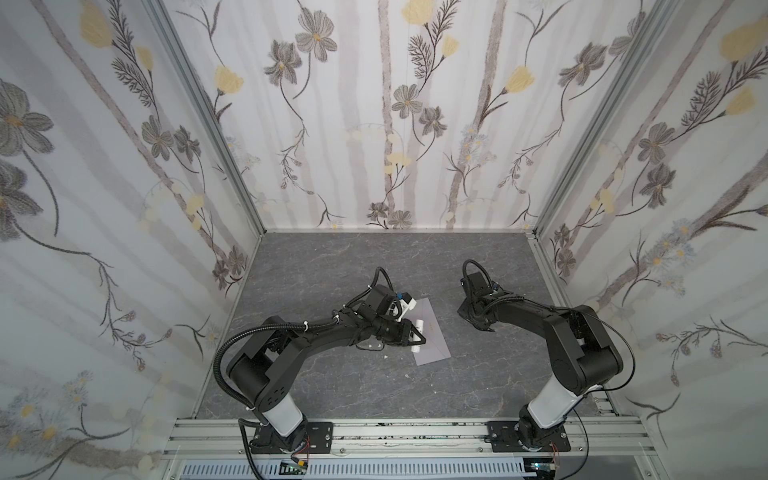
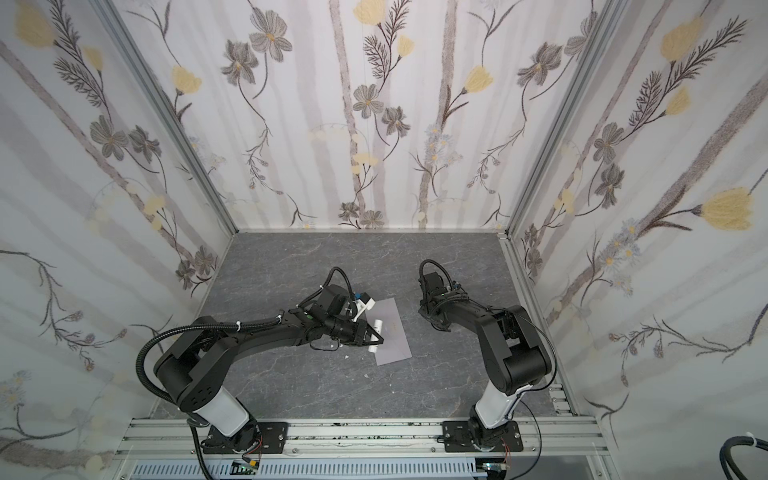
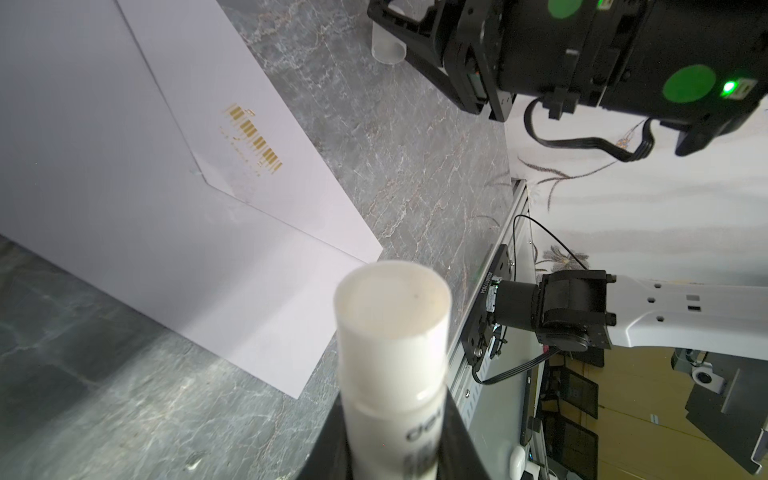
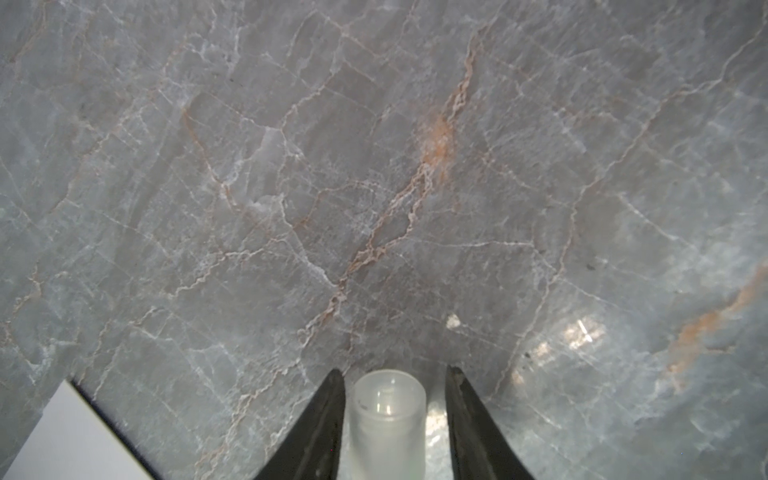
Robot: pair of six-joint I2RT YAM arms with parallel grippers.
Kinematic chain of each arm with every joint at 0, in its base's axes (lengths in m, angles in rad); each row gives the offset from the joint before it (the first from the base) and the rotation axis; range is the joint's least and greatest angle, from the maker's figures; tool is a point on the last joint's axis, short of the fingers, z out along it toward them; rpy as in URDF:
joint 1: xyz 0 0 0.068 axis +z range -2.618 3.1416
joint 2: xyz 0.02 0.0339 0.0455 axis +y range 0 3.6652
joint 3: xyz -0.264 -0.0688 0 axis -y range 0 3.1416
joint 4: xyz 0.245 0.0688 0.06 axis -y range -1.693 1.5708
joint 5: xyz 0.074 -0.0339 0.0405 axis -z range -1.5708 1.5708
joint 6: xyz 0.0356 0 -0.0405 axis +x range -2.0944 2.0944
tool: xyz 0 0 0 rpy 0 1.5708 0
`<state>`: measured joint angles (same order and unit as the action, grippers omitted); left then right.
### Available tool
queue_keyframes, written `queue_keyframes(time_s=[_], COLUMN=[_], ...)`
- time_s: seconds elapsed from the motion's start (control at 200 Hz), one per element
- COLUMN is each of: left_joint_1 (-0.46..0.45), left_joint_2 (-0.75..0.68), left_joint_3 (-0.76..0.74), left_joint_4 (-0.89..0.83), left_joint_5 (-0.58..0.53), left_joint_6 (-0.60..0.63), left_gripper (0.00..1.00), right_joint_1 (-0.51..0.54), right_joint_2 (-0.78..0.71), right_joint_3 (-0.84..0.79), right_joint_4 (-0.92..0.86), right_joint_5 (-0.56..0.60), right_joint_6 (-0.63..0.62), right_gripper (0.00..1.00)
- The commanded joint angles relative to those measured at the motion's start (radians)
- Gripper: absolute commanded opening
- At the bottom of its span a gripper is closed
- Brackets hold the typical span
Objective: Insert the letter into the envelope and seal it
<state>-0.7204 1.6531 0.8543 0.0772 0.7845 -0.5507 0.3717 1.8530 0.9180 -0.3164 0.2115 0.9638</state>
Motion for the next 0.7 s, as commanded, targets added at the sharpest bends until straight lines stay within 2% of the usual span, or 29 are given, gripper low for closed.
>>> queue_keyframes(time_s=[0.0,0.49,0.56,0.695], left_joint_1=[-0.008,-0.043,-0.049,-0.062], left_joint_2=[0.011,0.067,0.079,0.103], left_joint_3=[0.0,0.018,0.025,0.045], left_joint_4=[0.023,0.026,0.025,0.027], left_joint_5=[0.048,0.078,0.078,0.075], left_joint_6=[0.032,0.041,0.042,0.04], left_gripper=[0.0,0.0,0.0,0.0], right_joint_1=[-0.004,-0.011,-0.01,-0.011], right_joint_2=[0.003,-0.006,-0.01,-0.018], right_joint_3=[0.001,-0.024,-0.028,-0.034], right_joint_4=[0.032,0.05,0.051,0.053], right_joint_5=[0.003,-0.01,-0.01,-0.006], right_joint_6=[-0.005,-0.016,-0.02,-0.025], right_gripper=[0.41,0.34,0.3,0.3])
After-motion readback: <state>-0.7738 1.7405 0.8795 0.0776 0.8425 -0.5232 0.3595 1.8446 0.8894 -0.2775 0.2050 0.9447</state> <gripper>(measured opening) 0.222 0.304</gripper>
